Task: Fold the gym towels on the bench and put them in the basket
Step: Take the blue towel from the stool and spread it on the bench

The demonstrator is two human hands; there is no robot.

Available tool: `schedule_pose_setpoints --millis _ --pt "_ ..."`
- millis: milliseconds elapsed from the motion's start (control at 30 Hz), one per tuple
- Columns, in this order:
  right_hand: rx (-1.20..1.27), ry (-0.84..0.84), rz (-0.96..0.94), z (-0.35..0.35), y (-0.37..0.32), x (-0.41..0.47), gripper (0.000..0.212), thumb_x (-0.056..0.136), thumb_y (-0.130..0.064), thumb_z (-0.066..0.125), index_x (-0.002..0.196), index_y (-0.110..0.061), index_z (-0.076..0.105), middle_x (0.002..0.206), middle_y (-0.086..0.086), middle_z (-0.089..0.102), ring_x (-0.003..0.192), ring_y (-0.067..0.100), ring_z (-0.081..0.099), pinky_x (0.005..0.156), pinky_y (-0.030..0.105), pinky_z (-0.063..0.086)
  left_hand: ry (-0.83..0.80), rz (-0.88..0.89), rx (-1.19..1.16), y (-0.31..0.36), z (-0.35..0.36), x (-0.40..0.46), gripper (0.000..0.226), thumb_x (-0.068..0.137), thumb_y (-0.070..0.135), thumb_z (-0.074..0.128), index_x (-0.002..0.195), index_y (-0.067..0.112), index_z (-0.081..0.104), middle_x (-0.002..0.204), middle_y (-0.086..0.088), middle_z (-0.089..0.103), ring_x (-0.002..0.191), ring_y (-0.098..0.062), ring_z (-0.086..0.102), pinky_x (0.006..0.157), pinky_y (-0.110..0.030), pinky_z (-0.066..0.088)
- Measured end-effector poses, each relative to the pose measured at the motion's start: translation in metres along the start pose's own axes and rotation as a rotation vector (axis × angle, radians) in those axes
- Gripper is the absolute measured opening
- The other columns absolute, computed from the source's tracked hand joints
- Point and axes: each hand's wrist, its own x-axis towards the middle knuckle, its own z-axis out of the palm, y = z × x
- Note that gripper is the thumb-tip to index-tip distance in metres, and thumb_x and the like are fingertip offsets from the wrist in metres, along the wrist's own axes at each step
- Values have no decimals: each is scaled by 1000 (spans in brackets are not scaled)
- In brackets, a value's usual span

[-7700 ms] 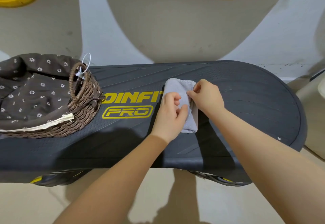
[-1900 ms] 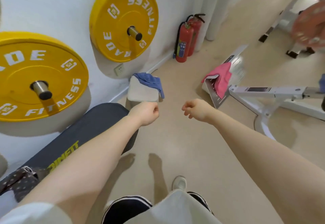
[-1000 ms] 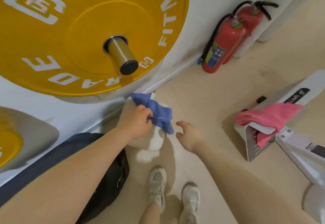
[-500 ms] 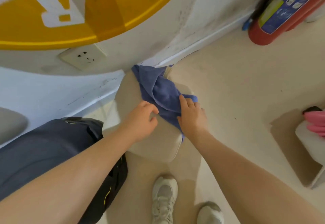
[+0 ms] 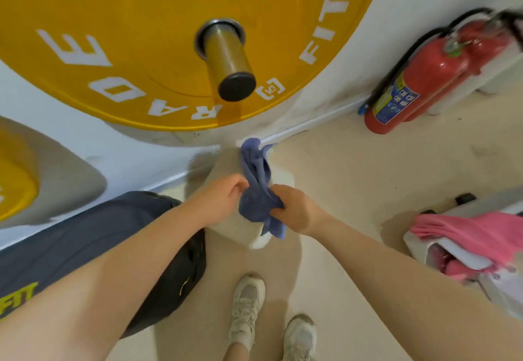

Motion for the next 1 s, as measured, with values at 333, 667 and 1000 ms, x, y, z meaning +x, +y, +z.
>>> schedule_pose_setpoints --millis 333,667,1000 --pt "-229 -213 -238 4 -187 -174 38 78 -4 58 60 -30 38 62 -11 41 58 7 39 52 8 35 70 81 -118 34 -64 -238 38 98 6 34 133 14 46 135 -5 47 126 -22 44 102 -24 30" --pt "-343 -366 -404 149 -288 -211 10 77 -7 55 71 -2 49 61 0 39 61 16 35 59 31 31 165 -50 -233 -87 -70 -406 27 94 14 46 115 22 61 111 6 64 99 -8 55 84 -20 42" --pt "-322 -380 -453 331 -387 -214 16 77 -13 69 79 -20 55 78 -3 56 70 12 47 63 21 38 203 -34 -84 -268 -50 -541 38 73 33 36 71 1 57 70 -6 52 68 -19 43 66 -31 35"
